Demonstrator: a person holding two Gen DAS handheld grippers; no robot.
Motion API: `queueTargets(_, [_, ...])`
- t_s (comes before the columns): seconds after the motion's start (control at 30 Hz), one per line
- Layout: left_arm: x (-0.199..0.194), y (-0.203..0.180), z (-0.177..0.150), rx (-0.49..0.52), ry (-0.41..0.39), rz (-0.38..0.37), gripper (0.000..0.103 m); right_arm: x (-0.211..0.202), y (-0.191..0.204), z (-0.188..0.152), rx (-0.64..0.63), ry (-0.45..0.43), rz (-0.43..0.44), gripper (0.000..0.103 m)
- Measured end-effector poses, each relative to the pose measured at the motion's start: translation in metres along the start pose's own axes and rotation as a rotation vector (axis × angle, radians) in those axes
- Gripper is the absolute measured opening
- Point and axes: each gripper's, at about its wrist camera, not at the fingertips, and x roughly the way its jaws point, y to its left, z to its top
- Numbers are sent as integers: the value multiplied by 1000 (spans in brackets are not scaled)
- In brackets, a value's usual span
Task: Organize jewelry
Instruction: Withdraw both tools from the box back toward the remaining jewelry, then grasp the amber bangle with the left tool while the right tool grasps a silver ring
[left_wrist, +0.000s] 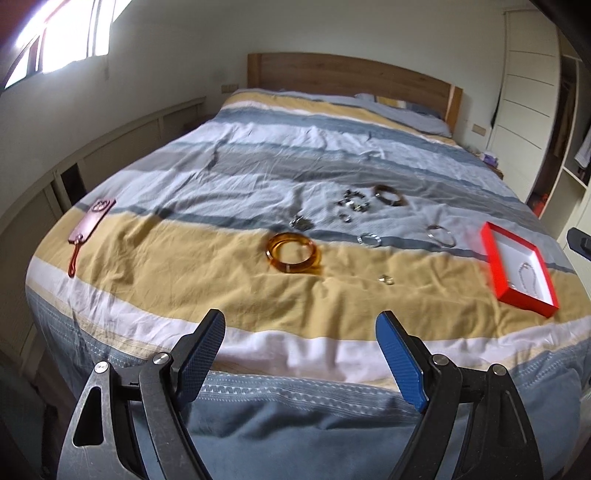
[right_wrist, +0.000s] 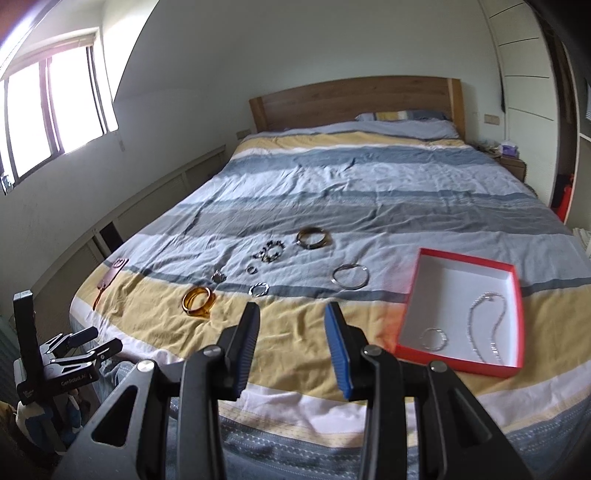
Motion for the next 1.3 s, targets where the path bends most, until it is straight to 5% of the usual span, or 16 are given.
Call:
queueTargets(0.43, [89,17,19,-23,104,-16,96,106,15,-8,-27,173,67,35])
queueTargets(1.0, [182,15,64,-13,153,-40,97,224,51,-36,-111,360,171,35])
queueTargets(1.07, [185,9,68,7,146,-54,94,232,51,-38,-110,371,176,35])
queueTargets(1.23, [212,-4,71,38,216,-112,61,243,50,-43,-116,385,184,35])
queueTargets(1.3, [223,-6,69,38,245,-114,56,245,50,-45,-120,389,190,35])
